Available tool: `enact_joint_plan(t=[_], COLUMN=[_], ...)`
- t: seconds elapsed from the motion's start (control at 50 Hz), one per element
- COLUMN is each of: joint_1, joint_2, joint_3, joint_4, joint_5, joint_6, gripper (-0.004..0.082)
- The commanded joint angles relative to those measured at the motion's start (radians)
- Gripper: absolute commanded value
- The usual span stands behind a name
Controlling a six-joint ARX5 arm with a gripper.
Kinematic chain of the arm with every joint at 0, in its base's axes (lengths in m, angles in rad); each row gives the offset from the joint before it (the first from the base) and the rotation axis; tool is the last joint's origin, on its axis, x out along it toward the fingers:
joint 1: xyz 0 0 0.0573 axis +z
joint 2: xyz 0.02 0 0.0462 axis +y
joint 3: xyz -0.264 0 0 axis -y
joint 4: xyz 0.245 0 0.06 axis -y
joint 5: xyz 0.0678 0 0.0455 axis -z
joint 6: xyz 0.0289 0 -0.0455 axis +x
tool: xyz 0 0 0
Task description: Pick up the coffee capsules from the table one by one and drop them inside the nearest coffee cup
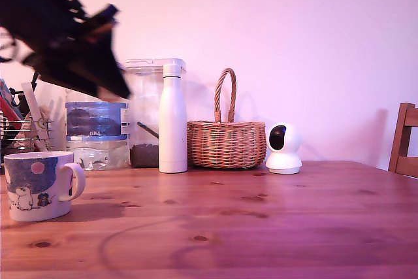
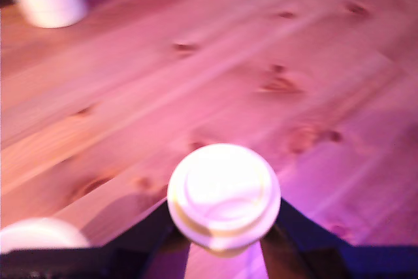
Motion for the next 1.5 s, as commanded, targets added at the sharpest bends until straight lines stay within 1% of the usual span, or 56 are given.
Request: enact_joint_plan(t=[0.0, 0.1, 0.28, 0.34, 0.48, 0.52, 0.56, 0.58, 0.64, 0.72, 0.74, 0.78, 0.9, 1.24, 1.34, 1.48], joint_1=[0.016, 0.041, 0.091, 0.107, 0.142, 0.151, 0.161, 0.166, 0.179, 0.195, 0.198, 0.205, 0.217, 0.220, 0.227, 0.227], joint_2=[-0.025, -0.063, -0.143, -0.170, -0.238, -0.257, -0.275, -0.283, -0.303, -0.322, -0.324, -0.329, -0.328, -0.323, -0.299, -0.225], joint_3=[-0.044, -0.078, -0.142, -0.160, -0.206, -0.220, -0.232, -0.237, -0.246, -0.251, -0.251, -0.251, -0.251, -0.250, -0.244, -0.217], joint_4=[0.003, -0.002, -0.018, -0.027, -0.043, -0.045, -0.050, -0.052, -0.064, -0.069, -0.069, -0.071, -0.072, -0.063, -0.070, -0.072], joint_5=[-0.009, -0.037, -0.072, -0.082, -0.101, -0.114, -0.126, -0.129, -0.144, -0.161, -0.164, -0.169, -0.170, -0.171, -0.170, -0.169], joint_6=[-0.016, -0.039, -0.047, -0.064, -0.073, -0.089, -0.089, -0.101, -0.111, -0.113, -0.121, -0.121, -0.123, -0.124, -0.124, -0.124], gripper=[0.0201, 0.0201, 0.0201, 0.0201, 0.0201, 0.0201, 0.0201, 0.0201, 0.0201, 0.0201, 0.0201, 0.0201, 0.0201, 0.0201, 0.0201, 0.0201])
